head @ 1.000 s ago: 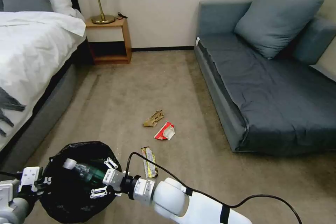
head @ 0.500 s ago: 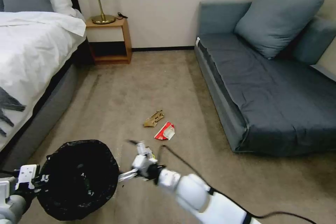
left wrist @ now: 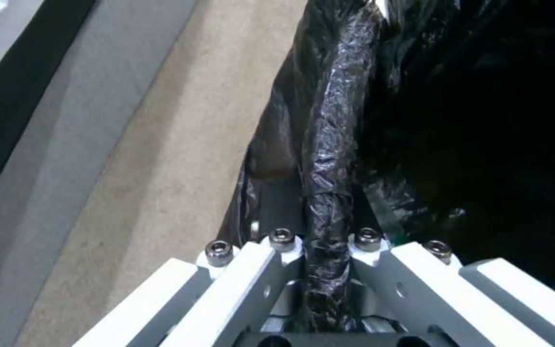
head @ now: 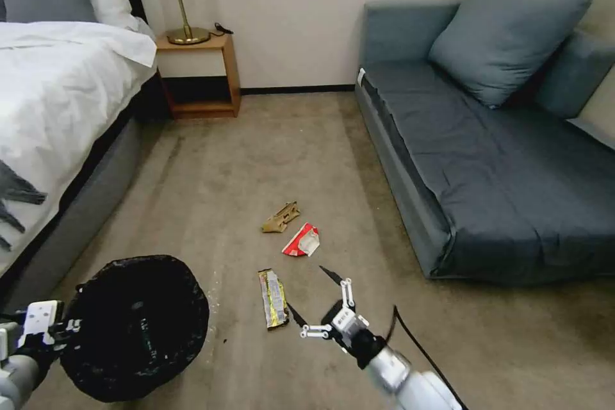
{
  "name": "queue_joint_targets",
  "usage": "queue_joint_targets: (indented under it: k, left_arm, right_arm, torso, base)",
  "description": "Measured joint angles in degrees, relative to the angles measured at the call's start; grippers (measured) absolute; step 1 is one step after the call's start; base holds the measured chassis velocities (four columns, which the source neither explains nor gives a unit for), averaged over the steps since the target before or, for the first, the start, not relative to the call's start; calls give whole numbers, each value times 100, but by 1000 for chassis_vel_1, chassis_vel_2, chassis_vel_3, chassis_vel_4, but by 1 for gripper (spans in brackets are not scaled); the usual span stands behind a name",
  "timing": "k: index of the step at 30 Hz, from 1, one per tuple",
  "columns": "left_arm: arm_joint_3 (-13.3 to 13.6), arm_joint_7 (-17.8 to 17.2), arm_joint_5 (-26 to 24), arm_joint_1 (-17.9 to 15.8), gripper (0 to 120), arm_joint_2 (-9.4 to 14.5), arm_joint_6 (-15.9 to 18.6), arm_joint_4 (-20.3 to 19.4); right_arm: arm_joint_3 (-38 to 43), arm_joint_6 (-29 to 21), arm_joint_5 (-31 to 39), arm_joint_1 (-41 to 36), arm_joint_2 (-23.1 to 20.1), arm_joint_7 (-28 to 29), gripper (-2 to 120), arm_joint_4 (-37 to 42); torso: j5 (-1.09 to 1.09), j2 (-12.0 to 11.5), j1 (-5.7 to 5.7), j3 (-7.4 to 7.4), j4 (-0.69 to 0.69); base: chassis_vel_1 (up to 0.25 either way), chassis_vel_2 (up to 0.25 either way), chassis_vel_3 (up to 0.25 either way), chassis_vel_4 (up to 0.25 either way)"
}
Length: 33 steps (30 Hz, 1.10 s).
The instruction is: Pick up the trash bin, then pick up the garbage on the floor and place it into the trash bin.
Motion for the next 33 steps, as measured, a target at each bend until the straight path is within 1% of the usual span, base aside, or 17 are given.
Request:
queue_joint_targets:
  k: [3, 6, 9, 16, 20, 23, 26, 30, 33]
  left_arm:
    - [-11, 2, -1, 29, 2, -44, 0, -57]
    - [-79, 4, -11, 69, 2, -62, 0, -82]
    - [-181, 13, -59, 128, 2, -25, 0, -83]
    - [-307, 18, -149, 122, 2, 37, 0, -59]
    - [-375, 19, -205, 99, 2, 77, 0, -25]
    - [-470, 20, -283, 48, 2, 163, 0, 50]
    - [-479, 20, -302, 14, 2, 179, 0, 73]
    - [-482, 20, -316, -23, 2, 200, 0, 120]
    - [-482, 20, -316, -49, 2, 225, 0, 160]
  right_arm:
    - [-18, -64, 76, -1, 86, 110, 100, 85]
    - [-96, -151, 88, 38, 83, 95, 100, 102]
    - [-127, -175, 127, 60, 62, -23, 100, 100]
    - [-129, -126, 252, 122, 28, -247, 100, 46]
    - [-128, -127, 254, 143, 9, -270, 100, 23]
    - [-150, -176, 251, 184, -10, -286, 100, -21]
    - [-169, -214, 239, 206, -11, -289, 100, -39]
    - [-243, -350, 216, 233, -32, -277, 100, -54]
    - [-359, -617, 279, 257, -166, -417, 100, -55]
  torso:
    - [0, 0, 0, 0, 0]
    - [0, 0, 0, 0, 0]
    - [-1, 0, 0, 0, 0]
    - [-1, 0, 0, 0, 0]
    - [-1, 0, 0, 0, 1]
    - [0, 0, 0, 0, 0]
    - [-3, 0, 0, 1, -1]
    - [-1, 0, 0, 1, -1]
    - [-1, 0, 0, 1, -1]
  base:
    - [0, 0, 0, 0]
    - [0, 0, 0, 0]
    - [0, 0, 0, 0]
    - [-33, 31, 34, -36]
    - [-130, 135, 140, -120]
    - [-200, 200, 196, -220]
    - [-228, 221, 233, -214]
    - [-210, 213, 220, -220]
    - [-168, 164, 180, -187]
